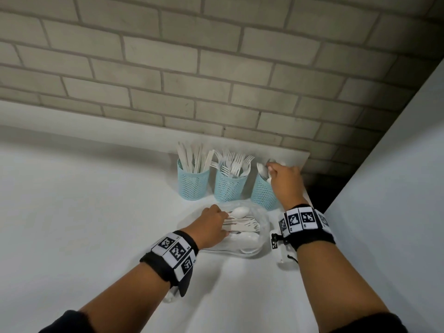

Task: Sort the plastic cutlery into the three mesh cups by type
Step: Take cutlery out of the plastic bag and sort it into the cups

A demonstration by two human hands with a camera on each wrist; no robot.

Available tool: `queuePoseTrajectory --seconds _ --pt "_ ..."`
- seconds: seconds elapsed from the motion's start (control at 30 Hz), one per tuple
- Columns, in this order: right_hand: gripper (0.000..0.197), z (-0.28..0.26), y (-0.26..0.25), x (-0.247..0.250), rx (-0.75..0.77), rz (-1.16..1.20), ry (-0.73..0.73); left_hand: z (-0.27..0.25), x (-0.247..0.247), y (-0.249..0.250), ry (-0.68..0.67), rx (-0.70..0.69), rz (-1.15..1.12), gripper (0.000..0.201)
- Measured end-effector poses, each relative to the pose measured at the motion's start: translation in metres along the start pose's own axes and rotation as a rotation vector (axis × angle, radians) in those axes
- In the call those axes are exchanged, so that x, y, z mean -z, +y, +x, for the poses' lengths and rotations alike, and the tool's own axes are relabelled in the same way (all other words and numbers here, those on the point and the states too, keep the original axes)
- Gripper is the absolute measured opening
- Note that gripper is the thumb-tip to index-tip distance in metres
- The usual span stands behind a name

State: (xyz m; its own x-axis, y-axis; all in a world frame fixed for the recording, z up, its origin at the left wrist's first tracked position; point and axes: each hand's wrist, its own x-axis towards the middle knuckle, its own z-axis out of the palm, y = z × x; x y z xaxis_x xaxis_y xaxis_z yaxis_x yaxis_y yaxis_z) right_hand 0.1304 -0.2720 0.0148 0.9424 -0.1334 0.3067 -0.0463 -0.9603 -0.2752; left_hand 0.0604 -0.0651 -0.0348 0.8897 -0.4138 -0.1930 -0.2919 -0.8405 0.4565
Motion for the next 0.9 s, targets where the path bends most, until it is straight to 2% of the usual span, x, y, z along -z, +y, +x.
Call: queuePoseTrajectory --seconds 0.07,0.13,0.2,0.23,0.27,0.37,0.43,0.53,0.63,0.77,0.83,0.9 --pt "0.034 -0.001 -0.008 0.006 -0.005 -0.042 0.037 0.001 -0.001 0.001 0.011 0.008 0.018 0.054" --pt "0.034 -0.008 -0.017 0.015 -0.008 0.059 0.225 0.002 -0.003 0.004 0.04 0.021 0.053 0.054" --pt "0.026 -0.022 -0.023 0.02 0.087 0.278 0.431 0.004 -0.005 0.007 0.077 0.027 0.116 0.053" --pt "0.023 -0.03 -0.026 0.022 0.123 0.368 0.422 0.005 -0.006 0.008 0.092 0.027 0.142 0.052" --pt "0.02 -0.038 -0.027 0.023 0.123 0.414 0.343 0.006 -0.007 0.009 0.1 0.024 0.156 0.051" --pt "0.021 -0.055 -0.018 0.015 -0.002 0.318 -0.046 0.009 -0.009 0.01 0.063 0.009 0.156 0.053" --pt "0.024 -0.063 -0.008 0.003 -0.081 0.243 -0.256 0.01 -0.008 0.011 0.045 0.011 0.178 0.055" --pt "0.035 -0.074 -0.002 -0.01 -0.174 0.276 -0.432 0.009 -0.006 0.011 0.021 0.038 0.198 0.06" --pt "0.027 -0.084 -0.004 -0.014 -0.197 0.339 -0.42 0.009 -0.005 0.01 -0.007 0.037 0.204 0.062" --pt "0.022 -0.087 -0.002 -0.022 -0.2 0.324 -0.337 0.007 -0.006 0.009 0.017 -0.051 0.364 0.049" --pt "0.023 -0.086 -0.001 -0.024 -0.199 0.324 -0.278 0.006 -0.009 0.005 -0.016 -0.099 0.402 0.051" --pt "0.033 -0.085 -0.002 -0.02 -0.21 0.359 -0.219 0.004 -0.009 0.0 -0.054 -0.099 0.381 0.057"
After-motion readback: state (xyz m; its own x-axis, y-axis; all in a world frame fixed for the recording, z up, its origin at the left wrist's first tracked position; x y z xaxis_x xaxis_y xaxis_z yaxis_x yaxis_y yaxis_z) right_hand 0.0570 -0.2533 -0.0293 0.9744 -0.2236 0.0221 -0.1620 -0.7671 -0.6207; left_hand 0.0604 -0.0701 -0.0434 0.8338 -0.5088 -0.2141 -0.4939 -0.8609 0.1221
